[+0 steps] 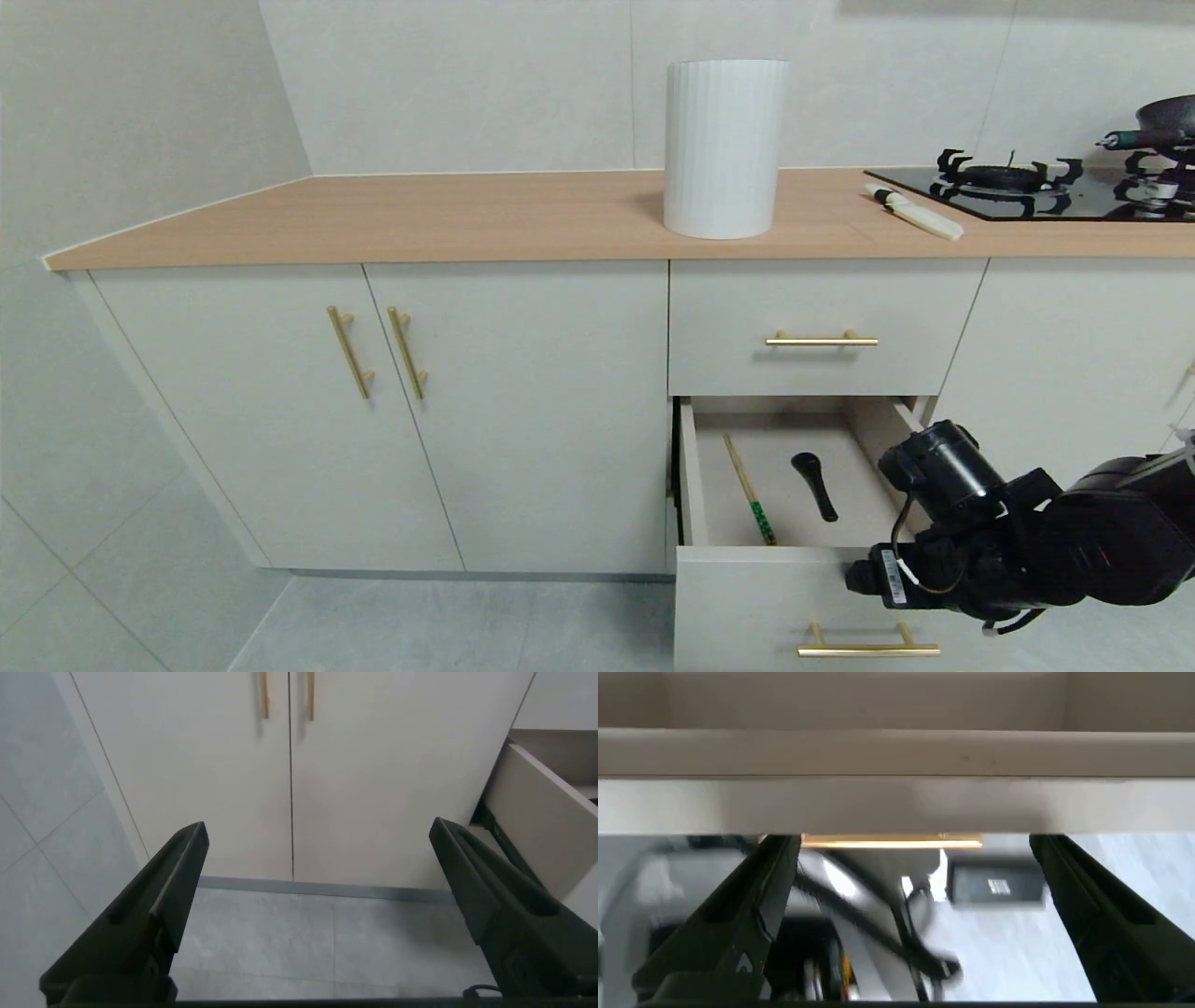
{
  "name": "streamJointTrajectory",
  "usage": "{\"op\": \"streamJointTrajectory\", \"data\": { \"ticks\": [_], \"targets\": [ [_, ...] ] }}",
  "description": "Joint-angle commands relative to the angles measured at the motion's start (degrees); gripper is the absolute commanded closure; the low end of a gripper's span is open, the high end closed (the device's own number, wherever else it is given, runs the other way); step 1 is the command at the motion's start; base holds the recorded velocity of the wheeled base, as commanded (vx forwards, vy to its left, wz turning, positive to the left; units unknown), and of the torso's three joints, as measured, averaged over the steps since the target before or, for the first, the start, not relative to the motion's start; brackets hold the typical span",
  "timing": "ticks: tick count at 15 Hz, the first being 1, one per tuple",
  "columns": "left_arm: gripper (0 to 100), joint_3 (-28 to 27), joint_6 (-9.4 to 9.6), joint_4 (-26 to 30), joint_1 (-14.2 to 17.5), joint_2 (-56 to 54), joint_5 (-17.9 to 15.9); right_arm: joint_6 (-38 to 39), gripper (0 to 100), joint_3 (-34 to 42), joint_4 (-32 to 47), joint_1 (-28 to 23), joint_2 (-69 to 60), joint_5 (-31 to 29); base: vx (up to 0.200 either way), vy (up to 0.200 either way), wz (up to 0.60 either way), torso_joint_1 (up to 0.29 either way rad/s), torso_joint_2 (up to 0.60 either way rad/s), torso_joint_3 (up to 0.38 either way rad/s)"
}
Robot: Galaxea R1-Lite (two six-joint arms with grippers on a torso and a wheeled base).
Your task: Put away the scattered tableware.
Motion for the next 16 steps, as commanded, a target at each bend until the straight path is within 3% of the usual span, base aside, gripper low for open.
{"op": "streamJointTrajectory", "data": {
  "ticks": [1,9,16],
  "targets": [
    [0,0.0,-0.01,0.0,0.0,0.1,0.0,-0.1,0,0.9,-2.1,-1.0,1.3,0.0,0.0,0.0,0.0,0.0,0.0,0.0],
    [0,0.0,-0.01,0.0,0.0,0.1,0.0,-5.0,0,-1.0,-20.1,-4.7,8.7,0.1,0.0,0.0,0.0,0.0,0.0,0.0],
    [0,0.0,-0.01,0.0,0.0,0.1,0.0,-9.5,0,-4.7,-44.7,-6.8,22.5,-0.1,0.0,0.0,0.0,0.0,0.0,0.0]
  ]
}}
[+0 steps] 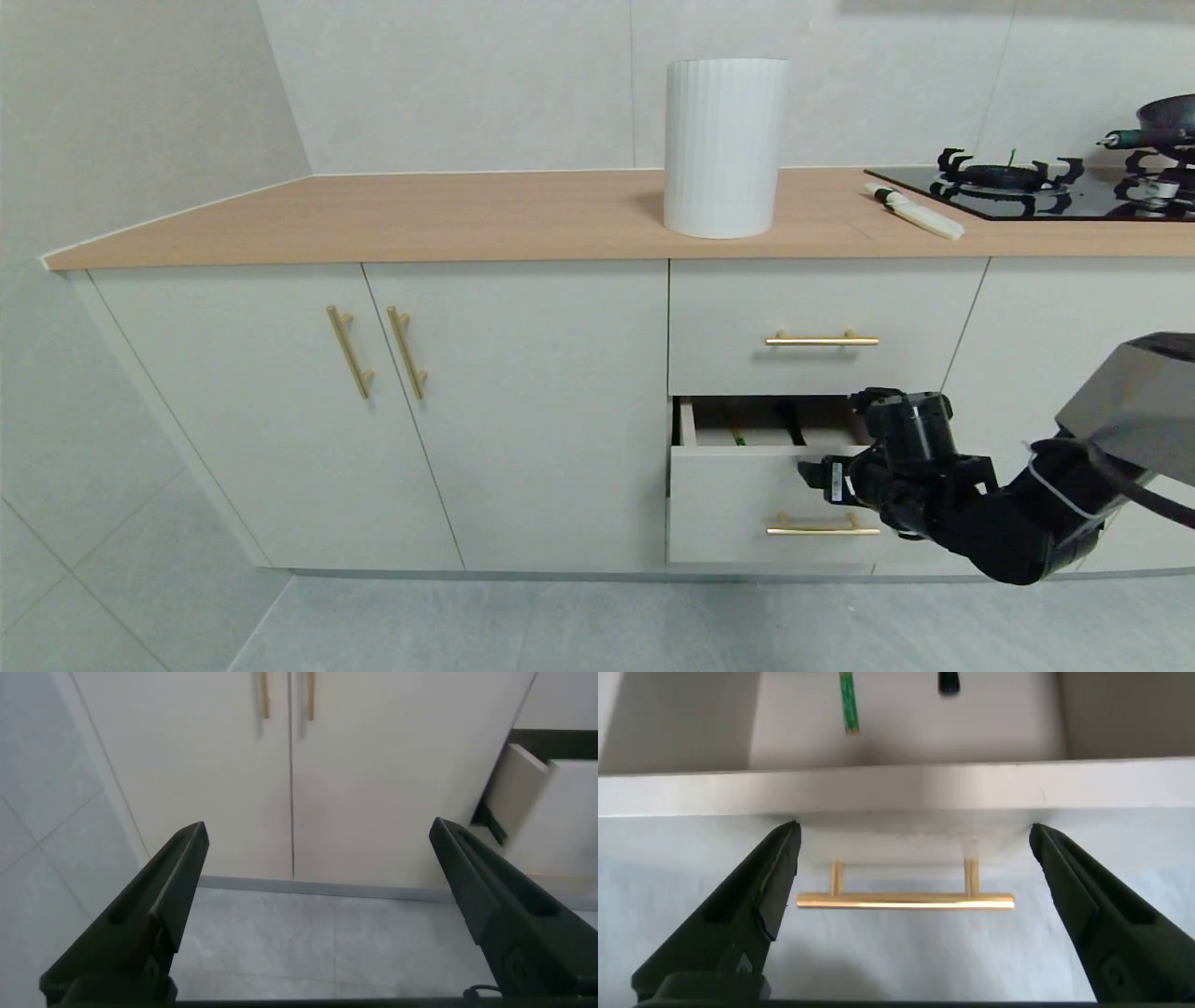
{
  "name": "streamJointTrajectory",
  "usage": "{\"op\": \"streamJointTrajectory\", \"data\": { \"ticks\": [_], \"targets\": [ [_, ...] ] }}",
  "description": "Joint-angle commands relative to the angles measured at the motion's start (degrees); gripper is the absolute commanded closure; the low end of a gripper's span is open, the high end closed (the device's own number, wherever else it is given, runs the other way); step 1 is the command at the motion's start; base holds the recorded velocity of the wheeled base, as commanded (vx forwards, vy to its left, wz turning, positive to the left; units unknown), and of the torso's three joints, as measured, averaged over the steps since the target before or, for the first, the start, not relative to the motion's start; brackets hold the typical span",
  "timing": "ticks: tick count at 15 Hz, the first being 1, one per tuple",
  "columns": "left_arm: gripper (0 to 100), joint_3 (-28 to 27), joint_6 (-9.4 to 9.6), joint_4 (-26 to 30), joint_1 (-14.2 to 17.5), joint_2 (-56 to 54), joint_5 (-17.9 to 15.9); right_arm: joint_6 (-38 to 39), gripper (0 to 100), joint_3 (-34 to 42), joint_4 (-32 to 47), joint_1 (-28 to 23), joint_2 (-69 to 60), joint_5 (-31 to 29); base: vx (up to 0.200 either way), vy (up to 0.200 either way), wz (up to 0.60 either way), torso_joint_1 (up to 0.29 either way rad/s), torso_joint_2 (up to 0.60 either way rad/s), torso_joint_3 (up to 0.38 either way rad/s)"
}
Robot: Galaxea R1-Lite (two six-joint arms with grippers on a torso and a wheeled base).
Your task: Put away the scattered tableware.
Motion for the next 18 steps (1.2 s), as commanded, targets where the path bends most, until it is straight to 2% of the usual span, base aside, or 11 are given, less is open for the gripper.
{"op": "streamJointTrajectory", "data": {
  "ticks": [1,2,9,18],
  "targets": [
    [0,0.0,-0.01,0.0,0.0,0.1,0.0,-0.2,0,-1.2,-3.5,-0.2,5.8,-0.2,0.0,0.0,0.0,0.0,0.0,0.0],
    [0,0.0,-0.01,0.0,0.0,0.1,0.0,-0.3,0,-2.3,-7.2,-0.2,8.0,-0.8,0.0,0.0,0.0,0.0,0.0,0.0],
    [0,0.0,-0.01,0.0,0.0,0.1,0.0,1.0,0,-9.4,-13.2,-2.1,15.2,-4.4,0.0,0.0,0.0,0.0,0.0,0.0],
    [0,0.0,-0.01,0.0,0.0,0.1,0.0,5.7,0,-17.0,-13.1,-3.5,18.8,-5.6,0.0,0.0,0.0,0.0,0.0,0.0]
  ]
}}
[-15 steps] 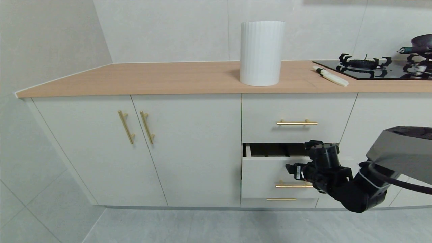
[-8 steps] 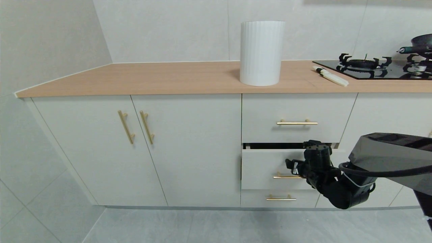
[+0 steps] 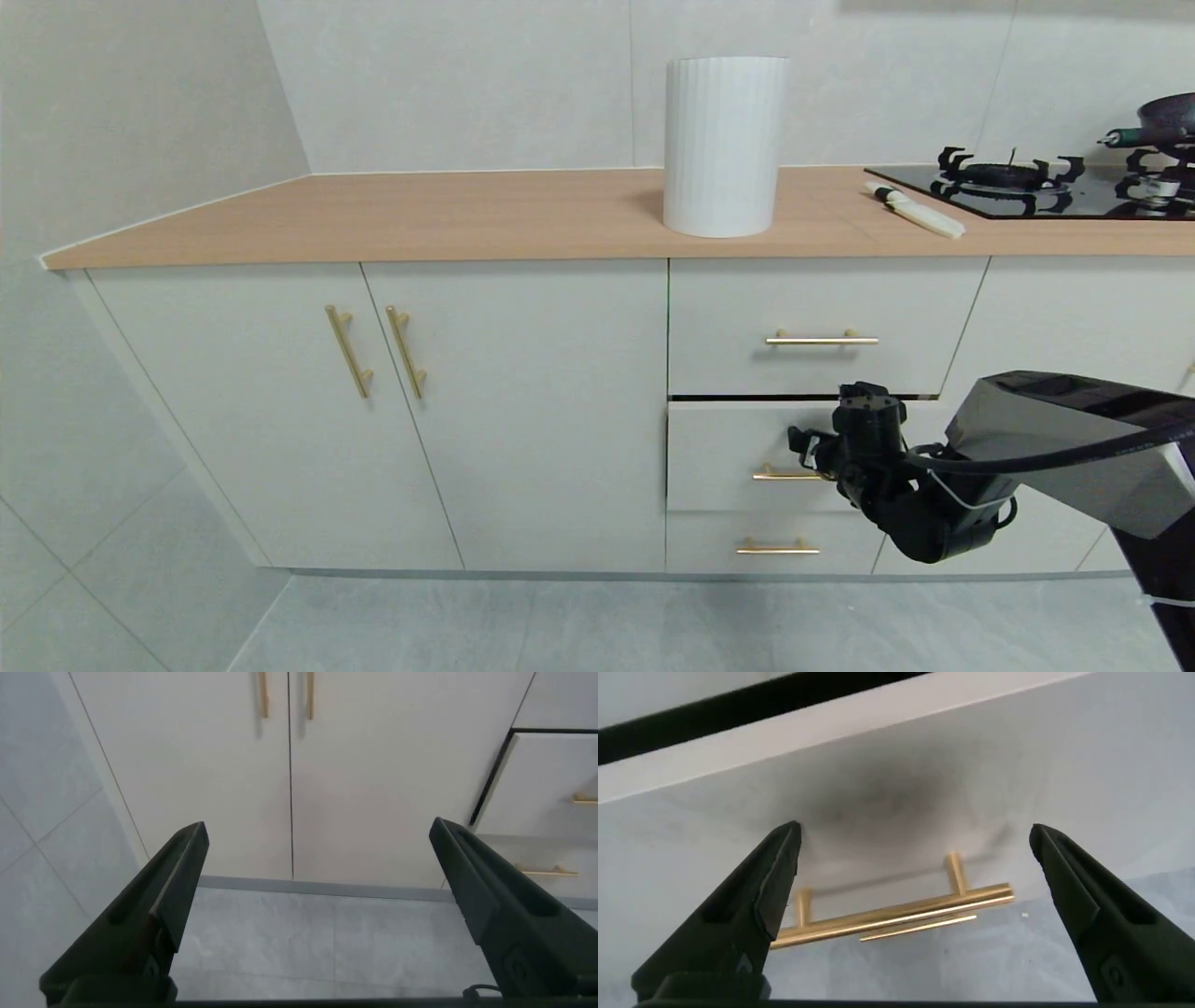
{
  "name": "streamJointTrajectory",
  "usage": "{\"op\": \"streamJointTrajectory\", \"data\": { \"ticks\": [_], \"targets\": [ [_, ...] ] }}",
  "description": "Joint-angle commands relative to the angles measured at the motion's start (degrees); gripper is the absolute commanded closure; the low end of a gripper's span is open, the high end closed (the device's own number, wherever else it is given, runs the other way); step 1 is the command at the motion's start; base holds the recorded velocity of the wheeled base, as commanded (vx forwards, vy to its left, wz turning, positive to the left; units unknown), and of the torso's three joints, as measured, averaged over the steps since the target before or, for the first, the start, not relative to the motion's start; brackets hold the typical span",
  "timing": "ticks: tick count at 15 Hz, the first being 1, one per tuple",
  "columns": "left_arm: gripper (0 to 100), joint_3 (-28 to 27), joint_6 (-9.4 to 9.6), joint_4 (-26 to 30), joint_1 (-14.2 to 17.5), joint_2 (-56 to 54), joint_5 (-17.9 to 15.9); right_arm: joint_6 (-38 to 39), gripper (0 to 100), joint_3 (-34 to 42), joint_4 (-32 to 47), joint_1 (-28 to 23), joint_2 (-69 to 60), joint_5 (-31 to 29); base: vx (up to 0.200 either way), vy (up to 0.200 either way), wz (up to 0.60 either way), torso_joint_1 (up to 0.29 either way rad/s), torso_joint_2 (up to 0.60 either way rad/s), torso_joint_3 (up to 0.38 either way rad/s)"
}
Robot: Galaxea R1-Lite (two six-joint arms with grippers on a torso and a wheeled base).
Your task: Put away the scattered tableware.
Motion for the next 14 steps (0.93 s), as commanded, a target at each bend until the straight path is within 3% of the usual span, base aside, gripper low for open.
{"op": "streamJointTrajectory", "data": {
  "ticks": [1,6,14],
  "targets": [
    [0,0.0,-0.01,0.0,0.0,0.1,0.0,0.5,0,-2.1,0.0,-0.7,1.3,-0.7,0.0,0.0,0.0,0.0,0.0,0.0],
    [0,0.0,-0.01,0.0,0.0,0.1,0.0,0.7,0,-8.7,-0.1,-1.3,4.9,-4.7,0.0,0.0,0.0,0.0,0.0,0.0],
    [0,0.0,-0.01,0.0,0.0,0.1,0.0,1.2,0,-7.9,0.0,-1.3,4.3,-4.9,0.0,0.0,0.0,0.0,0.0,0.0]
  ]
}}
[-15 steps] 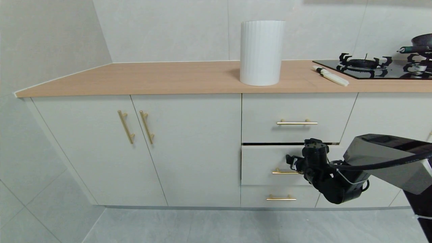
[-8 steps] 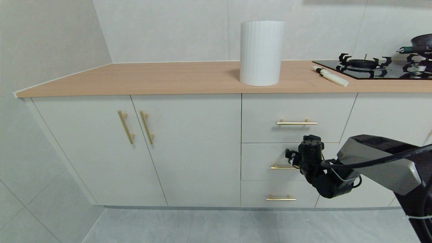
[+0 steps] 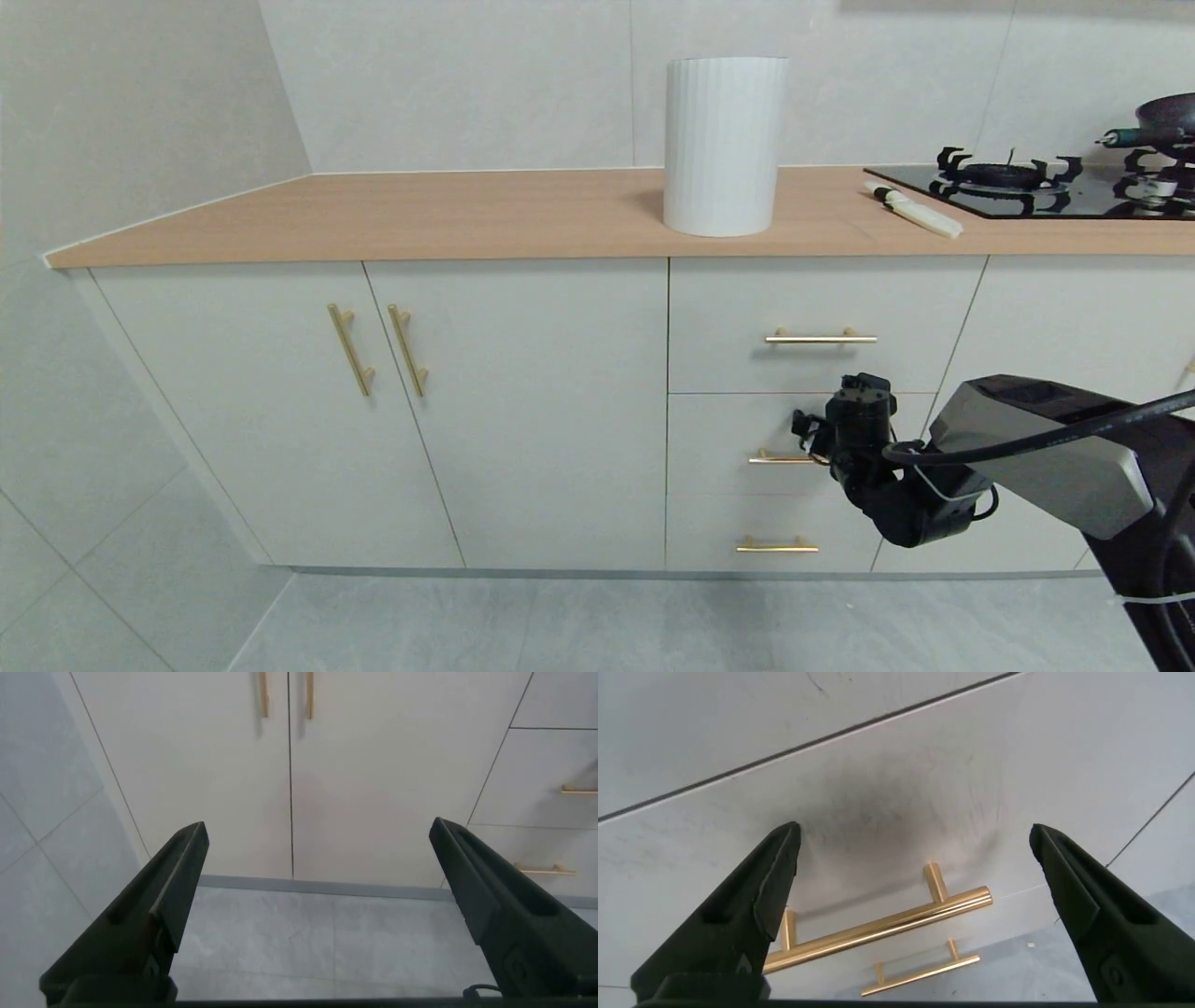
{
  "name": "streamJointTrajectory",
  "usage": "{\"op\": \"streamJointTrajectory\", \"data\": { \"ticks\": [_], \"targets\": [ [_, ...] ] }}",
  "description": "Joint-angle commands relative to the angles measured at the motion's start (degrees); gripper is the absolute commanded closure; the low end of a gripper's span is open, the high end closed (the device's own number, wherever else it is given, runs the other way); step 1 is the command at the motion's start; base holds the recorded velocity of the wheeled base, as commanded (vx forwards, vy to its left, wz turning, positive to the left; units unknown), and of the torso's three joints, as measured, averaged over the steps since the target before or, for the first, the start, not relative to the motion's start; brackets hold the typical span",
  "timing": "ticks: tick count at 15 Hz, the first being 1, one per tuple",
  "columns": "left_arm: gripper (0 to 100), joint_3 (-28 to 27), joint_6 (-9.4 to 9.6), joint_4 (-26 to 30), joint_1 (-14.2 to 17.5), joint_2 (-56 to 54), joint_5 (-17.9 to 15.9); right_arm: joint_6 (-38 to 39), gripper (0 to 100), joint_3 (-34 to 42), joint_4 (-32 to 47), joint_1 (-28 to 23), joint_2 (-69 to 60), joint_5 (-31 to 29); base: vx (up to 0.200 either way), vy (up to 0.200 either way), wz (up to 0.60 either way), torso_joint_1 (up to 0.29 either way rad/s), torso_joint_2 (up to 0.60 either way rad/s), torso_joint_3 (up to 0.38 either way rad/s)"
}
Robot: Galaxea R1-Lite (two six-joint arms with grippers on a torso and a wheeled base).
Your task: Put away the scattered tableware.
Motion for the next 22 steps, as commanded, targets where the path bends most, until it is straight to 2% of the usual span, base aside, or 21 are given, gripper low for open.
{"op": "streamJointTrajectory", "data": {
  "ticks": [1,4,6,7,8,13,16,18,20,22],
  "targets": [
    [0,0.0,-0.04,0.0,0.0,0.1,0.0,-0.1,0,1.5,0.4,0.2,-0.8,0.1,0.0,0.0,0.0,0.0,0.0,0.0],
    [0,0.0,-0.04,0.0,0.0,0.1,0.0,-0.4,0,10.9,1.8,0.6,-9.0,3.5,0.0,0.0,0.0,0.0,0.0,0.0],
    [0,0.0,-0.04,0.0,0.0,0.0,0.0,-0.5,0,21.7,2.2,3.2,-21.2,6.3,0.0,0.0,0.0,0.0,0.0,0.0],
    [0,0.0,-0.04,0.0,0.0,0.1,0.0,-0.6,0,24.0,2.2,3.8,-24.4,6.4,0.0,0.0,0.0,0.0,0.0,0.0],
    [0,0.0,-0.04,0.0,0.0,0.0,0.0,-2.0,0,29.4,2.2,4.7,-32.7,6.2,0.0,0.0,0.0,0.0,0.0,0.0],
    [0,0.0,-0.04,0.0,0.0,0.1,0.0,-10.2,0,44.1,2.1,4.7,-59.2,0.8,0.0,0.0,0.0,0.0,0.0,0.0],
    [0,0.0,-0.04,0.0,0.0,0.1,0.0,-19.9,0,51.6,3.1,4.6,-79.2,-2.1,0.0,0.0,0.0,0.0,0.0,0.0],
    [0,0.0,-0.04,0.0,0.0,0.1,0.0,-27.0,0,53.5,9.4,4.3,-93.4,-5.4,0.0,0.0,0.0,0.0,0.0,0.0],
    [0,0.0,-0.04,0.0,0.0,0.1,0.0,-28.2,0,53.0,19.4,1.6,-104.0,-6.1,0.0,0.0,0.0,0.0,0.0,0.0],
    [0,0.0,-0.04,0.0,0.0,0.1,0.0,-31.0,0,51.3,35.7,-4.0,-119.6,-5.7,0.0,0.0,0.0,0.0,0.0,0.0]
  ]
}}
